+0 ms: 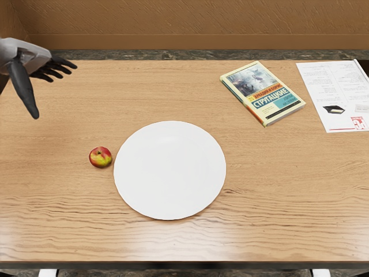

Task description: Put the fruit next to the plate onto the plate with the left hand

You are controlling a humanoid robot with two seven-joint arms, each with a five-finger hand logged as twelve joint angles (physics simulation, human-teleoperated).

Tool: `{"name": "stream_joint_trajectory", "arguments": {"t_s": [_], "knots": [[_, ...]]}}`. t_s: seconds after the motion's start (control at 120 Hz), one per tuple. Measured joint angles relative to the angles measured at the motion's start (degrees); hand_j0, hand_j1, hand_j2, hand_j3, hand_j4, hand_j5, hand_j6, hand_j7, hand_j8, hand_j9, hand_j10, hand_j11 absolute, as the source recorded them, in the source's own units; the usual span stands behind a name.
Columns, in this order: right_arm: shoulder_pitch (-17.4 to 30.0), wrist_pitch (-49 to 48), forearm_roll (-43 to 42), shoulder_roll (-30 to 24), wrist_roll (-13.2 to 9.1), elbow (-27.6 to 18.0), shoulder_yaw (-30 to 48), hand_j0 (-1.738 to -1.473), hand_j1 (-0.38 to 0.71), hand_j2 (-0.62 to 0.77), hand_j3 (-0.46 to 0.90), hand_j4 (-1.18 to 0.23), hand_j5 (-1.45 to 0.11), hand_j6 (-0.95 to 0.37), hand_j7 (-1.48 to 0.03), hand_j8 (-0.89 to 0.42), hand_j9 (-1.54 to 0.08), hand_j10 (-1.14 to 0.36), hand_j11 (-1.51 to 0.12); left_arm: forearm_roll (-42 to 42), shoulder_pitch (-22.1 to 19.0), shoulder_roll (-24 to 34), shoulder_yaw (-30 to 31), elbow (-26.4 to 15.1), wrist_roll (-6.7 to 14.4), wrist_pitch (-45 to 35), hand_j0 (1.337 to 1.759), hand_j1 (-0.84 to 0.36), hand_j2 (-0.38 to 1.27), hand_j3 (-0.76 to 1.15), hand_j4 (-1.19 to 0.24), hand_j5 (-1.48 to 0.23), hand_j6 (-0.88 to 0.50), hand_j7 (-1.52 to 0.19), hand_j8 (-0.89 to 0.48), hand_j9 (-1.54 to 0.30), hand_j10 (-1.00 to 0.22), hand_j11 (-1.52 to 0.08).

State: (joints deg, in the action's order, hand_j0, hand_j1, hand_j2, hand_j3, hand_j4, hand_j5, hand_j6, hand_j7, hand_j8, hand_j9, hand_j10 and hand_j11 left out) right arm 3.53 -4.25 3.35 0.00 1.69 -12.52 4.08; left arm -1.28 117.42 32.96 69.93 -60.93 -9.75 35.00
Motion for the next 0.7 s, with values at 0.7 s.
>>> {"name": "stream_joint_trajectory", "arguments": {"t_s": [0.7], "knots": [[0.0,0.1,0.6,0.0,-0.1,-0.1,-0.3,-1.658,-0.33,0.0,0.0,-0.01,-0.02,-0.01,-0.02,-0.01,-0.02,-0.02,-0.02,-21.5,13.4,-31.8,10.8,-23.5,4.2,-24.7,1.658,0.35,0.0,0.0,0.0,0.0,0.0,0.0,0.0,0.0,0.0,0.0]]}}
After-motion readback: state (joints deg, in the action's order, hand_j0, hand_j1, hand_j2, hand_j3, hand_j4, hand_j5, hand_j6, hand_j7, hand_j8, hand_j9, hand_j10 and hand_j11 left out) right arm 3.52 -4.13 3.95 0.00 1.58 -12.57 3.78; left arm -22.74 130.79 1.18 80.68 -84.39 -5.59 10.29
